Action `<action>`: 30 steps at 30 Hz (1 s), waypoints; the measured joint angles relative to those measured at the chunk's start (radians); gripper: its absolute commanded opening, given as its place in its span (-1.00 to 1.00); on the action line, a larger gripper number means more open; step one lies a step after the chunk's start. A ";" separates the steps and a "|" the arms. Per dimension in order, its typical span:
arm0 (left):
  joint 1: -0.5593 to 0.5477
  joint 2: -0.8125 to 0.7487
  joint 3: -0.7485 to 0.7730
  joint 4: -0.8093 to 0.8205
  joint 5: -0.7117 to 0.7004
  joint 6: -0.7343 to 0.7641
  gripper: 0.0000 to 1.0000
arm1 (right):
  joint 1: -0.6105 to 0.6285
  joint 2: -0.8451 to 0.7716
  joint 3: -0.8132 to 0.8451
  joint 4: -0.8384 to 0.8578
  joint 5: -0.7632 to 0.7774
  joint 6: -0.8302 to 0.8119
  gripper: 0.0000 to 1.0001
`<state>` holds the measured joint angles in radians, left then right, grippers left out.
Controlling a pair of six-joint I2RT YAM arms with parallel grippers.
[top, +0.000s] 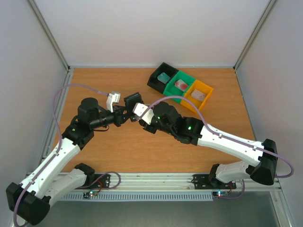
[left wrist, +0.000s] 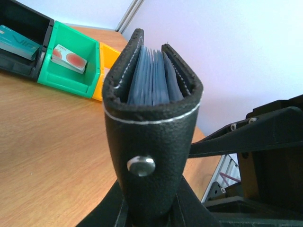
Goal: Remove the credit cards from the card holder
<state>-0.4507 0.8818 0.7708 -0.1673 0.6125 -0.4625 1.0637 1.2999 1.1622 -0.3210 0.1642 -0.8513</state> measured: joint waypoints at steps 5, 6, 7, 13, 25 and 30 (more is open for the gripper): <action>0.000 0.000 0.000 0.003 0.000 0.011 -1.00 | 0.006 0.000 0.000 0.028 0.070 -0.048 -0.30; 0.000 0.000 0.000 0.000 0.002 0.016 -1.00 | 0.006 0.000 0.000 0.037 0.082 -0.057 -0.29; -0.001 0.000 -0.001 -0.002 0.006 0.019 -0.99 | 0.006 0.000 0.000 0.049 0.095 -0.066 -0.29; -0.005 0.000 -0.001 -0.007 0.011 0.032 -0.99 | 0.009 0.003 0.001 0.073 0.133 -0.106 -0.24; -0.002 0.005 -0.003 -0.011 -0.057 0.060 -0.99 | 0.031 0.071 0.014 0.132 0.246 -0.207 -0.50; 0.000 0.009 -0.003 -0.004 -0.097 0.067 -1.00 | 0.042 0.108 0.018 0.175 0.307 -0.251 -0.88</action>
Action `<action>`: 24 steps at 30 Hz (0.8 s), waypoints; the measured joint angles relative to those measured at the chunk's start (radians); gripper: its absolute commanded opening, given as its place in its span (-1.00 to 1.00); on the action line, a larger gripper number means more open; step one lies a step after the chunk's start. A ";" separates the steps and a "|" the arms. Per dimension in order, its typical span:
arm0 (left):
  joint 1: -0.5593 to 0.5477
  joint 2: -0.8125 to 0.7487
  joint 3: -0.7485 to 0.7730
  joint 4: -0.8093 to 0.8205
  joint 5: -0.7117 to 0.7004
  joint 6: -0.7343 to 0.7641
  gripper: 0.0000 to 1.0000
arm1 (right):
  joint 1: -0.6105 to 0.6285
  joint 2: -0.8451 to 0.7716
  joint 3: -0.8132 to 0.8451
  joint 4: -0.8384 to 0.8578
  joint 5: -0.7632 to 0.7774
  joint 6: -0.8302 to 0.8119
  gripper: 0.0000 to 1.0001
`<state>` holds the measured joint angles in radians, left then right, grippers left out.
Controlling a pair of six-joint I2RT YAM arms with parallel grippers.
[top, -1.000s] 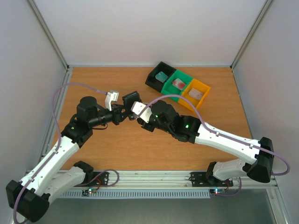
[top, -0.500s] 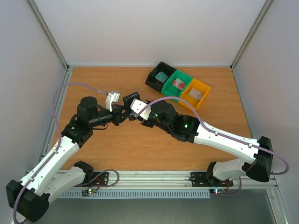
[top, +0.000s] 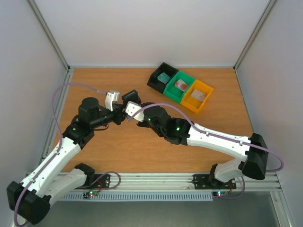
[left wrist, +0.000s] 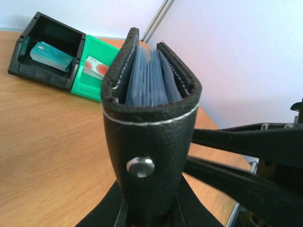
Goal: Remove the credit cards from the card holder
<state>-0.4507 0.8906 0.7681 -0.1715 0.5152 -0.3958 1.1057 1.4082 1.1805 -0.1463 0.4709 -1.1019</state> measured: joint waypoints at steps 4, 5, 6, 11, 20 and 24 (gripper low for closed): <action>0.002 0.000 0.000 0.002 -0.022 -0.008 -1.00 | 0.000 0.015 0.014 0.004 0.029 0.002 -0.98; 0.002 0.000 0.000 -0.004 -0.017 -0.008 -0.99 | -0.003 0.014 0.016 0.006 0.052 0.006 -0.98; 0.001 -0.002 -0.002 -0.018 -0.005 -0.008 -0.99 | -0.016 0.014 0.019 0.006 0.071 0.014 -0.98; -0.029 -0.011 -0.005 0.005 0.057 0.000 -0.99 | -0.140 -0.002 0.026 -0.050 0.055 0.139 -0.98; -0.037 -0.023 -0.014 0.008 0.116 0.013 -1.00 | -0.374 -0.165 0.024 -0.279 -0.402 0.399 -0.23; -0.038 -0.046 -0.042 0.017 0.180 0.049 -1.00 | -0.475 -0.241 -0.020 -0.339 -0.662 0.443 0.30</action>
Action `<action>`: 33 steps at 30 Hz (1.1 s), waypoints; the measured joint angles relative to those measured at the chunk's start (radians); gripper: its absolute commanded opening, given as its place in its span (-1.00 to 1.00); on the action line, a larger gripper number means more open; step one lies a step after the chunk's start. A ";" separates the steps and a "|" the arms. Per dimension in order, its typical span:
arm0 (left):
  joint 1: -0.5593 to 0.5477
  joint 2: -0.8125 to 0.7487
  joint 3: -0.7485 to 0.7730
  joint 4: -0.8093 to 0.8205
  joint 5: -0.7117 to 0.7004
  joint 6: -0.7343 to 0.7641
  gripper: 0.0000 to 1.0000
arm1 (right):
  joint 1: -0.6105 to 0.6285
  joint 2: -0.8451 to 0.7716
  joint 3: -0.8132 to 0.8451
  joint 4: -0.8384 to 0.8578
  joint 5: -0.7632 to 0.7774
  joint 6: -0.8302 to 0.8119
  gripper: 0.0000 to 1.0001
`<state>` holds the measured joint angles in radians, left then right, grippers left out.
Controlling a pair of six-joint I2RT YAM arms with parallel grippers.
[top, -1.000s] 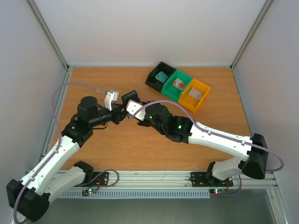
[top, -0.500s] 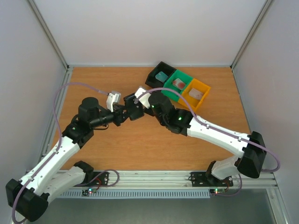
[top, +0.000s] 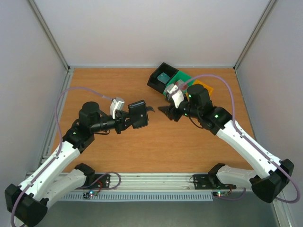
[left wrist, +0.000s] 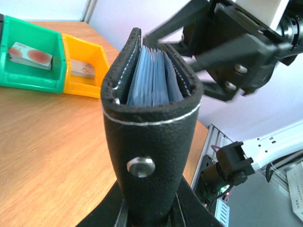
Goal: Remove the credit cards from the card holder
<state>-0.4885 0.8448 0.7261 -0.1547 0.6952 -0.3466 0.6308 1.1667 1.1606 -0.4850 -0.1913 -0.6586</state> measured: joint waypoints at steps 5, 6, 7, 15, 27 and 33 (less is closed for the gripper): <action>0.000 -0.002 -0.007 0.024 0.046 0.023 -0.99 | 0.009 -0.084 -0.067 0.003 -0.329 0.047 0.97; 0.000 -0.002 -0.007 0.025 0.047 0.027 -1.00 | 0.009 -0.090 -0.071 0.016 -0.369 0.061 0.97; 0.000 -0.002 -0.007 0.025 0.050 0.035 -0.99 | 0.009 -0.092 -0.074 0.033 -0.397 0.078 0.97; 0.000 -0.026 -0.051 0.161 0.225 0.072 -1.00 | 0.008 -0.055 -0.096 0.130 -0.505 0.164 0.47; 0.001 -0.026 -0.058 0.282 0.392 0.158 -1.00 | 0.010 -0.053 -0.032 0.036 -0.612 0.100 0.22; 0.000 -0.014 -0.058 0.279 0.408 0.164 -0.99 | 0.024 0.000 -0.029 0.027 -0.651 0.104 0.26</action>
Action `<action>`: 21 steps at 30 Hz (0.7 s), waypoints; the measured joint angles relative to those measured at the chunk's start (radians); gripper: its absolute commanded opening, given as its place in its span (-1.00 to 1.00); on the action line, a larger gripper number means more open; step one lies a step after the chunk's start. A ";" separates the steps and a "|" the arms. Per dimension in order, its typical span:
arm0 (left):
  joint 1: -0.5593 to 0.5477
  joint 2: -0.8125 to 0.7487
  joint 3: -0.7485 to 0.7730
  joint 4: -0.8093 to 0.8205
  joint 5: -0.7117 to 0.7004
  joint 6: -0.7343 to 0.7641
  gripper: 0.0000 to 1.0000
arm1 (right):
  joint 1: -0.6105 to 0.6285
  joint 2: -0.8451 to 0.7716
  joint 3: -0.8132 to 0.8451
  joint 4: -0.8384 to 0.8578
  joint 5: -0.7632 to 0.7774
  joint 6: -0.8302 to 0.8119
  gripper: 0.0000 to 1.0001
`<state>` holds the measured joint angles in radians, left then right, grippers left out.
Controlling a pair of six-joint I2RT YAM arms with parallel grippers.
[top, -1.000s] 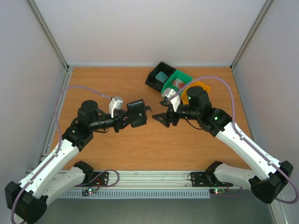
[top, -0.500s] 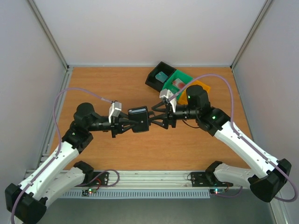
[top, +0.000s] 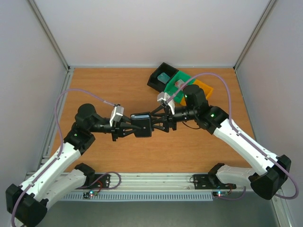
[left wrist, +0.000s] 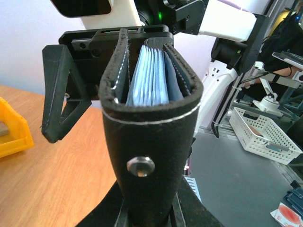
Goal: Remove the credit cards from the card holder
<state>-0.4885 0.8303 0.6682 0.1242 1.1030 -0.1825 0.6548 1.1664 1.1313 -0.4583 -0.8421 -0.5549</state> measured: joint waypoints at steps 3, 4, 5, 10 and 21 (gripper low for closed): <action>0.000 0.000 0.000 0.001 0.011 0.001 -0.99 | 0.023 0.014 0.010 -0.005 -0.002 -0.003 0.00; 0.000 0.000 0.000 0.001 0.014 0.001 -0.99 | 0.031 0.021 0.015 -0.004 -0.006 -0.002 -0.07; 0.000 0.000 0.000 0.001 0.016 0.001 -1.00 | 0.037 0.027 0.020 -0.005 -0.009 -0.003 -0.14; 0.000 0.000 0.000 -0.001 0.003 -0.012 -0.87 | 0.061 0.063 0.045 -0.001 -0.037 -0.002 -0.91; 0.000 -0.051 -0.041 -0.029 -0.286 -0.044 0.99 | -0.068 0.039 0.026 0.010 0.090 0.187 -0.98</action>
<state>-0.4889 0.7792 0.6270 0.0948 0.8173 -0.2264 0.5869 1.2057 1.1572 -0.4484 -0.7521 -0.3679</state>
